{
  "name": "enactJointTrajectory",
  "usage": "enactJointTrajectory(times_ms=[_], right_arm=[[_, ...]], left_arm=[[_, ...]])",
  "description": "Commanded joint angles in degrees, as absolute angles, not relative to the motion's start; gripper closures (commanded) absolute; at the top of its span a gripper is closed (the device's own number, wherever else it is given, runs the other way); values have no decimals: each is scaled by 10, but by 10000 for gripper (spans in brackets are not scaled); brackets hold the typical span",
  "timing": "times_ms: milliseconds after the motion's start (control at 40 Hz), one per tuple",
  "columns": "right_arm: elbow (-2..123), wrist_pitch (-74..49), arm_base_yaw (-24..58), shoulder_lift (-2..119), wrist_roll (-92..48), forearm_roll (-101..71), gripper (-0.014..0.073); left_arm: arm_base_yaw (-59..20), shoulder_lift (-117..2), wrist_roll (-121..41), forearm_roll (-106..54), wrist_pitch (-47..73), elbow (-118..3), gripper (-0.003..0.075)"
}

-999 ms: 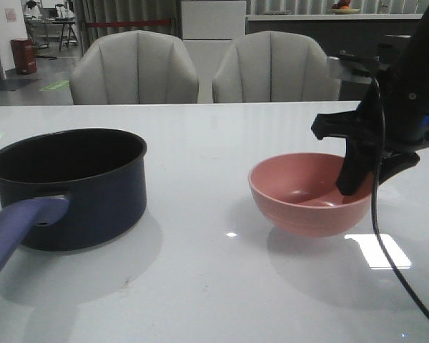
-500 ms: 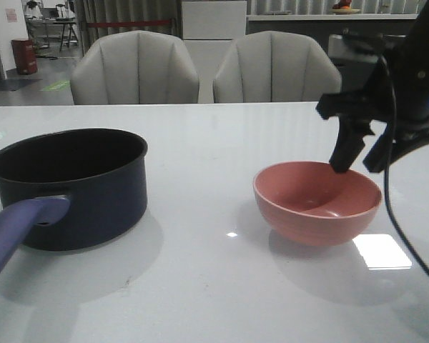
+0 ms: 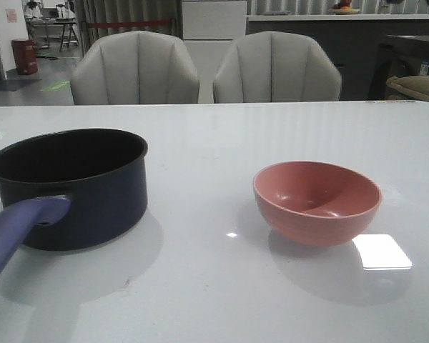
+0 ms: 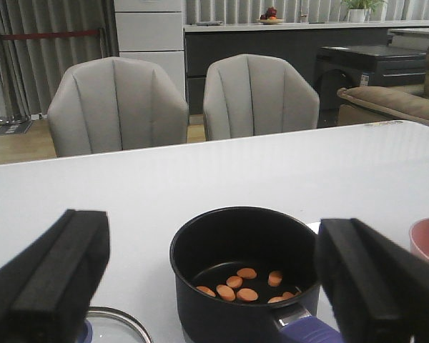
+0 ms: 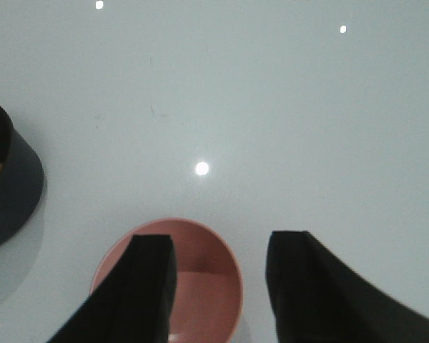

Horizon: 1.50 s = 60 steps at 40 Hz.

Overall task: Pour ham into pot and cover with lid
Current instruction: 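Open the right gripper and raise it away from the bowl, then lower the left gripper to the glass lid knob and grasp it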

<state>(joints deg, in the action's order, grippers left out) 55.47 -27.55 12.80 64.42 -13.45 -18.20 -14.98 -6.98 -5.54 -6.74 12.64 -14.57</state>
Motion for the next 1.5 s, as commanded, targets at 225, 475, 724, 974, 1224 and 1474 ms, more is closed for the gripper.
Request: enactJointTrajectory(times_ms=[225,475,724,974,1224,1474], right_arm=[[394,-115,182,405,-143,-182,176],[232,-87,183,201,-143,-182,176],[106,-70,183,54,-143,-182,176],[84,-75,182,45,-143,-182,439],[84,-75,182,45,-143,-182,445],[84,-75,182,45,-143,-182,445]], left_arm=[[-154,-81,-55,-70,78,-161,103],[-154,-81,-55,-70,78,-161,103],[-154,-81,-55,-70,78,-161,103],[-154,-81,-55,-82,82,-161,103],[-154,-82,-55,-100,97,-168,102],[-118,-156,-55,-94,165,-249,88]])
